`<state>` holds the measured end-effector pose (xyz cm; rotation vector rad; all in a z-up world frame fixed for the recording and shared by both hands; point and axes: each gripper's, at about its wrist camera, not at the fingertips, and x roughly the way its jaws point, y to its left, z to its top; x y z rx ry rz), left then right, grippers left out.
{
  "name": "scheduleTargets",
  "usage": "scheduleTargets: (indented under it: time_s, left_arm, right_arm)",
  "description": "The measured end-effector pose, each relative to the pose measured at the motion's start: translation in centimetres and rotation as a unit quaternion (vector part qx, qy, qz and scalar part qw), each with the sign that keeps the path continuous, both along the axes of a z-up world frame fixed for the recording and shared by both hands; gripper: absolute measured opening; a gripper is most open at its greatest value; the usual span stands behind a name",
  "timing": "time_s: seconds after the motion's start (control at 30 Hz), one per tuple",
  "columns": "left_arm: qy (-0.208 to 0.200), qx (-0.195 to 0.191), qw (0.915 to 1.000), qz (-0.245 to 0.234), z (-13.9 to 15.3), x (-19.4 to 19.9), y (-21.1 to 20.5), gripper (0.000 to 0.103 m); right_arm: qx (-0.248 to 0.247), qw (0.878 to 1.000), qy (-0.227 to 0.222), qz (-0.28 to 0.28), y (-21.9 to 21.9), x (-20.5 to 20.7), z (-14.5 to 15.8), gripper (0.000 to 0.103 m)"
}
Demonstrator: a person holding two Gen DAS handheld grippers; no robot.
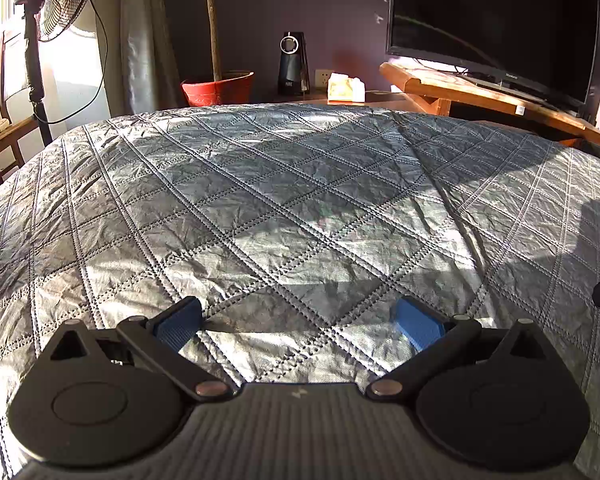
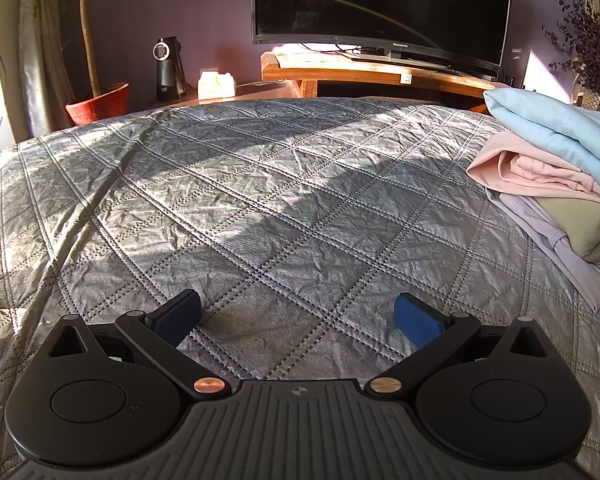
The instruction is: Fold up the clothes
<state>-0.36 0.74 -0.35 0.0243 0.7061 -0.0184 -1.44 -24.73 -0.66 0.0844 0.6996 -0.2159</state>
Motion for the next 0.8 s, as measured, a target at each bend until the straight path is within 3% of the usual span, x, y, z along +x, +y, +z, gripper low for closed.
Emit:
scheduleTargets:
  time_s: [0.8]
  left_arm:
    - [0.0,0.0,1.0,0.0,0.02,-0.06,0.26,0.103]
  right_arm:
    - [0.0,1.0,0.0,0.0,0.03,-0.03,0.01,0.103]
